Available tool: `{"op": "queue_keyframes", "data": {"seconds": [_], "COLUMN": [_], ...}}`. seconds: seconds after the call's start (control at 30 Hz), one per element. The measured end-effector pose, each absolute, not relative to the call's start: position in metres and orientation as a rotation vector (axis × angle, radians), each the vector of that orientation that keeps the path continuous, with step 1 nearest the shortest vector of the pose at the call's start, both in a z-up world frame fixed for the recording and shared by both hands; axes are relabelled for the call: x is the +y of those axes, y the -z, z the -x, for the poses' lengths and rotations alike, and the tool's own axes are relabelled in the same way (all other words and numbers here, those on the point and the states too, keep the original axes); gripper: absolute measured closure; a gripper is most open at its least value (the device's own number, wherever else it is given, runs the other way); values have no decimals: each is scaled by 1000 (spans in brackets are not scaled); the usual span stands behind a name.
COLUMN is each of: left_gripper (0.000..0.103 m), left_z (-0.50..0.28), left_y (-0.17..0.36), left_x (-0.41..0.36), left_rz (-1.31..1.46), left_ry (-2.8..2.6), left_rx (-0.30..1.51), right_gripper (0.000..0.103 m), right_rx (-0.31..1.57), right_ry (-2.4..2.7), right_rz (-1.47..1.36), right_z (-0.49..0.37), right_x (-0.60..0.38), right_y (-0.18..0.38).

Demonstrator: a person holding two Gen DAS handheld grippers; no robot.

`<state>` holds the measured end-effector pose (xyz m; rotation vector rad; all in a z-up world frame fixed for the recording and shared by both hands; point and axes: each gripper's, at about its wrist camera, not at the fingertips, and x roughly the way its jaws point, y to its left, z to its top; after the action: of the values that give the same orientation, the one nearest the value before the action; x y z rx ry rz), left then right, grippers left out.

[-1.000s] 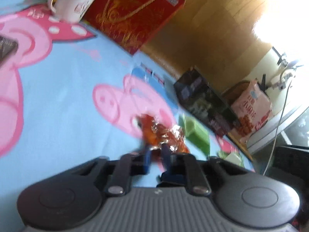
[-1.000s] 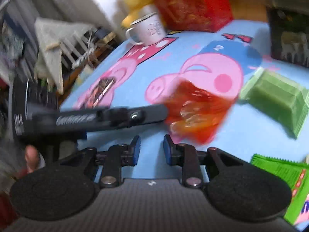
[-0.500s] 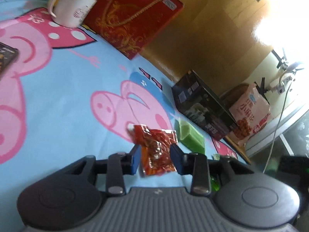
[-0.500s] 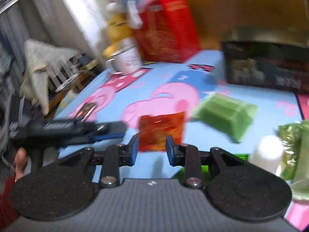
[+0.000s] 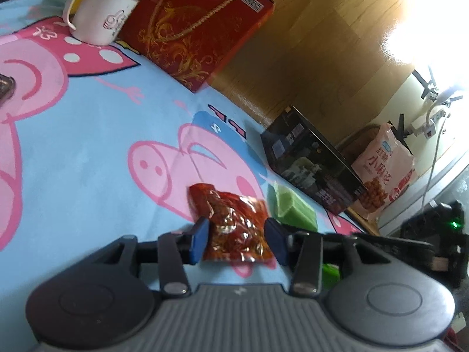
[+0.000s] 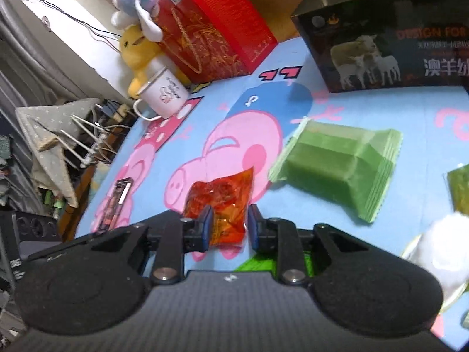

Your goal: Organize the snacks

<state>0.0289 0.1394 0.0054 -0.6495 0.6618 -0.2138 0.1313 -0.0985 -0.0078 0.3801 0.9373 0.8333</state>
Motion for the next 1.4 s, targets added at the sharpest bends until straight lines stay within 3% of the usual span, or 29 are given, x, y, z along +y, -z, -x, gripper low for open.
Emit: {"op": "queue_keyframes", "data": {"seconds": [0.07, 0.1, 0.13, 0.17, 0.23, 0.57, 0.73, 0.8, 0.97, 1.0, 1.03, 1.07, 1.13, 1.33, 1.4], "left_gripper": [63, 66, 82, 90, 100, 97, 68, 67, 77, 84, 84, 85, 101, 101, 101], "left_z": [-29, -29, -30, -32, -33, -31, -27, -25, -22, -22, -22, -21, -21, -20, -20], "left_y": [-3, -2, 1, 4, 9, 9, 5, 3, 1, 2, 3, 5, 6, 6, 5], "left_x": [144, 146, 148, 148, 146, 147, 142, 138, 133, 134, 137, 139, 143, 142, 140], "left_rz": [683, 706, 723, 736, 736, 726, 705, 673, 636, 641, 654, 673, 707, 699, 688], "left_ry": [229, 235, 241, 256, 233, 254, 324, 332, 305, 291, 288, 289, 316, 297, 299], "left_rx": [662, 660, 664, 684, 691, 686, 662, 658, 649, 650, 652, 652, 640, 650, 655], "right_gripper": [96, 98, 98, 98, 98, 90, 90, 89, 90, 92, 101, 100, 100, 100, 96], "right_rx": [941, 947, 938, 923, 914, 822, 940, 993, 1006, 987, 965, 954, 932, 824, 816], "right_ry": [-913, -951, -979, -989, -967, -822, -870, -905, -940, -942, -949, -980, -1025, -1024, -1031], "right_rz": [-455, -498, -524, -514, -446, -104, -157, -193, -268, -279, -290, -314, -312, -131, -101], "right_z": [-130, -129, -127, -123, -119, -114, -134, -145, -153, -152, -146, -142, -131, -99, -93], "right_x": [-105, -107, -107, -105, -98, -104, -116, -111, -96, -94, -89, -87, -79, -61, -62], "right_y": [7, 7, 5, 3, 2, -8, 1, 7, 15, 15, 14, 14, 10, -5, -5]}}
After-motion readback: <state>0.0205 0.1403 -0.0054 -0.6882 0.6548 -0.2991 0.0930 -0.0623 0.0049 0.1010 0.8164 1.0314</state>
